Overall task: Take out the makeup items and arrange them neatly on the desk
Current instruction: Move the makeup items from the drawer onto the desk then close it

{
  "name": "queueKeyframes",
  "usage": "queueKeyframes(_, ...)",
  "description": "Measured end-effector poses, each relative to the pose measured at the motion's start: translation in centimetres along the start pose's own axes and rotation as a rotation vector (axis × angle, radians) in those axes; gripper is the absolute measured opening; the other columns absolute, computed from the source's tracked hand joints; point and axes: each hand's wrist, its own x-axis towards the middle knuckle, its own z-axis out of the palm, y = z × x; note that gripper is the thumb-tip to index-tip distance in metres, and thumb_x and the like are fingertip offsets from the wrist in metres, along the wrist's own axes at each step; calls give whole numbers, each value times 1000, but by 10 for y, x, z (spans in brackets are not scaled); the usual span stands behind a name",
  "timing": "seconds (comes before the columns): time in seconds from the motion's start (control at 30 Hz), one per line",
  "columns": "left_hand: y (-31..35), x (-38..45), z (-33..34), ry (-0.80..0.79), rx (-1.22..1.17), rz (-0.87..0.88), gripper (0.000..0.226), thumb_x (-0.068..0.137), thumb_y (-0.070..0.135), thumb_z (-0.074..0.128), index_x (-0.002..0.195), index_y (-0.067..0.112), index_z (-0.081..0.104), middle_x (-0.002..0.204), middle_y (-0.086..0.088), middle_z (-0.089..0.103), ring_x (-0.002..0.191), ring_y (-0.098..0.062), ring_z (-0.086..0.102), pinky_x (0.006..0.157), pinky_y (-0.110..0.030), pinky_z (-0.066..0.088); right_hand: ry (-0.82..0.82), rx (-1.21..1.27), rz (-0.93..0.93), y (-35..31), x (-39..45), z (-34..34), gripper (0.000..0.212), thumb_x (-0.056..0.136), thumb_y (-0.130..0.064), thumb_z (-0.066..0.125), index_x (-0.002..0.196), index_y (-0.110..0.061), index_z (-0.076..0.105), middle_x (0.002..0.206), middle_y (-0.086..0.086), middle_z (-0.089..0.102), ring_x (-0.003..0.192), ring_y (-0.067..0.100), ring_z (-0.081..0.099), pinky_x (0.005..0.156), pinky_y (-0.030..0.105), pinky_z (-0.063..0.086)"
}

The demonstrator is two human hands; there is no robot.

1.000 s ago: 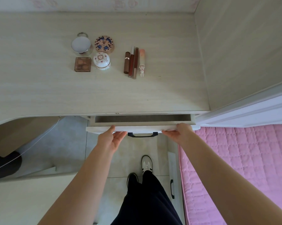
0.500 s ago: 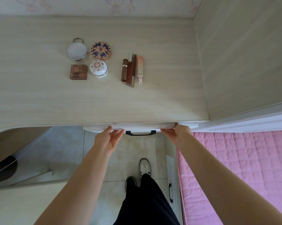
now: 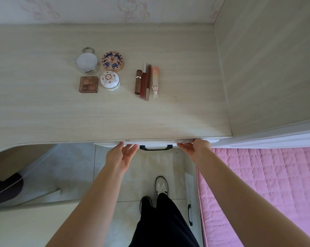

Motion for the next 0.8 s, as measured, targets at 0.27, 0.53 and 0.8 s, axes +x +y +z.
queueKeyframes(0.27, -1, -8, 2, -18, -8, 2, 35, 99, 0, 43, 133, -4, 39, 124, -29, 51, 111, -47, 56, 95, -50, 49, -68, 12, 26, -3, -3, -4, 34, 95, 11, 21, 119, 8, 44, 118, 32, 56, 83, 43, 64, 69, 53, 53)
queueKeyframes(0.53, -5, -24, -2, -19, 123, 64, 22, 93, 0, 55, 114, -6, 53, 110, -20, 63, 104, -36, 64, 82, -37, 53, -174, -337, -33, -3, -1, -24, 11, 94, -3, 43, 104, -4, 49, 109, 16, 56, 84, 27, 61, 64, 34, 58)
queueKeyframes(0.8, -18, -54, 4, -60, 687, 333, 18, 86, 6, 62, 104, 8, 64, 93, -10, 67, 73, -20, 63, 68, -28, 51, -136, -930, -413, 11, -35, -49, 48, 90, -7, 44, 138, -10, 43, 117, 13, 59, 95, 26, 54, 74, 29, 42)
